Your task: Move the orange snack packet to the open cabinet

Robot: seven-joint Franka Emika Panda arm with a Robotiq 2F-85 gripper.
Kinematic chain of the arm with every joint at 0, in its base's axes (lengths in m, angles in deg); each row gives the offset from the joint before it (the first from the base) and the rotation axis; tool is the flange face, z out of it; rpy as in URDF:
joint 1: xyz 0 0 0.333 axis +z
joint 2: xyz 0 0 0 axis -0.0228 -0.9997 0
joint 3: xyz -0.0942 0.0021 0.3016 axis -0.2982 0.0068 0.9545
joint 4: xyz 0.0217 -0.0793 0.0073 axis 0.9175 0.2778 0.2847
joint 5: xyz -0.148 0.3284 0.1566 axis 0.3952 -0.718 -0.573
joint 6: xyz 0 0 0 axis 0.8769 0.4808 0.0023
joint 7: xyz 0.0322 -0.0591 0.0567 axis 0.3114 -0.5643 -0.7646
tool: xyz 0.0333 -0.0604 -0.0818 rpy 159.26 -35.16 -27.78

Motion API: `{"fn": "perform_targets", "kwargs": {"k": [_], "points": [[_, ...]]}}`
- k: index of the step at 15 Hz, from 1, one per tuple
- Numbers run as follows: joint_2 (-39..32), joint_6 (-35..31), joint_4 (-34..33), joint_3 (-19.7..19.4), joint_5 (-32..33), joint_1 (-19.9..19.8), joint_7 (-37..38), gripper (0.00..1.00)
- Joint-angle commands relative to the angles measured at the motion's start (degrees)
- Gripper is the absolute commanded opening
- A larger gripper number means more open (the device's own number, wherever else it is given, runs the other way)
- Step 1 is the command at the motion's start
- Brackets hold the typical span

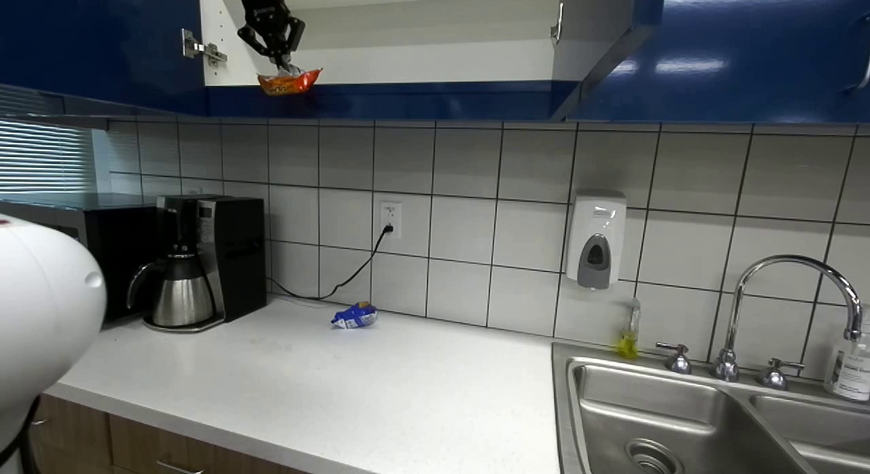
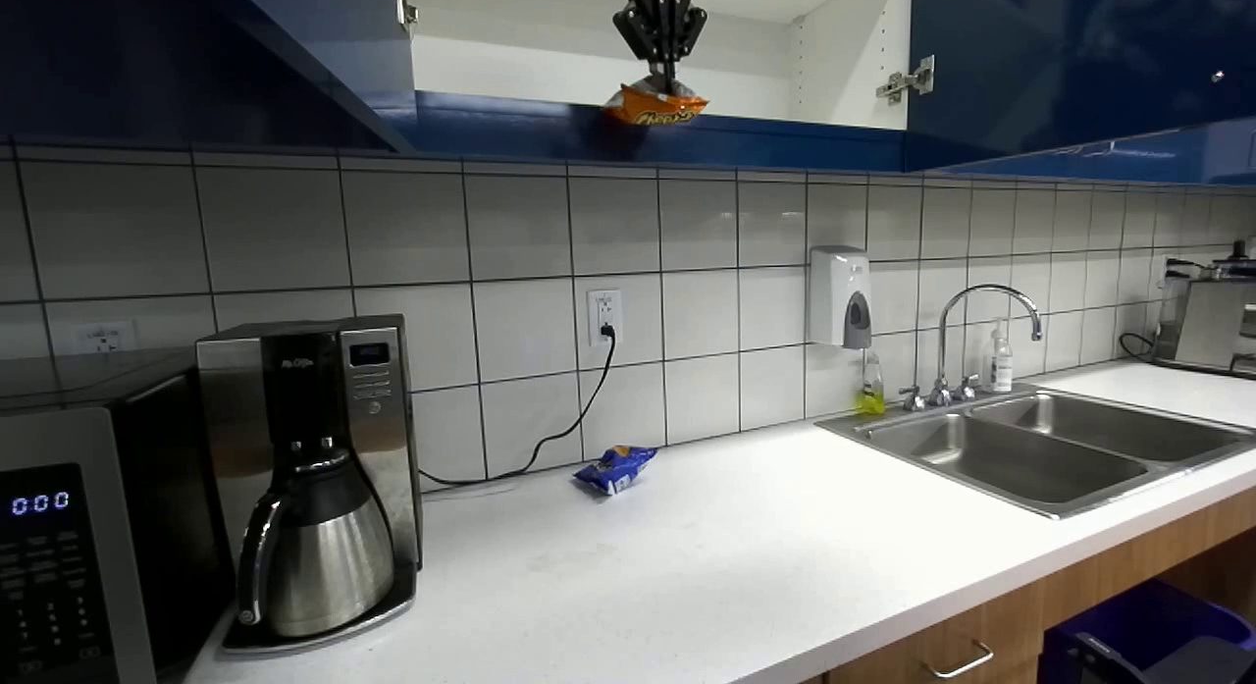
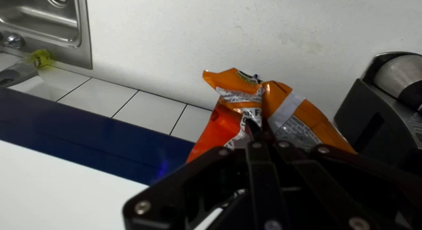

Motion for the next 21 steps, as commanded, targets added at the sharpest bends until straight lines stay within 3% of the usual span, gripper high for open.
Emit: {"fn": "perform_targets", "kwargs": {"k": [1, 8, 14, 20, 21], "points": [[-1.3, -2.4, -2.2, 0.4, 6.6, 1.4, -3.4, 0.00], [0.4, -14.9, 1.3, -0.5, 13.0, 1.3, -5.8, 0.00], [2.5, -30.1, 8.8, -4.3, 9.5, -2.7, -6.0, 0.00], [1.6, -37.3, 12.8, -7.3, 5.5, -5.6, -8.3, 0.00], [2.1, -38.3, 13.8, -7.6, 5.2, -5.9, -8.5, 0.26]]}}
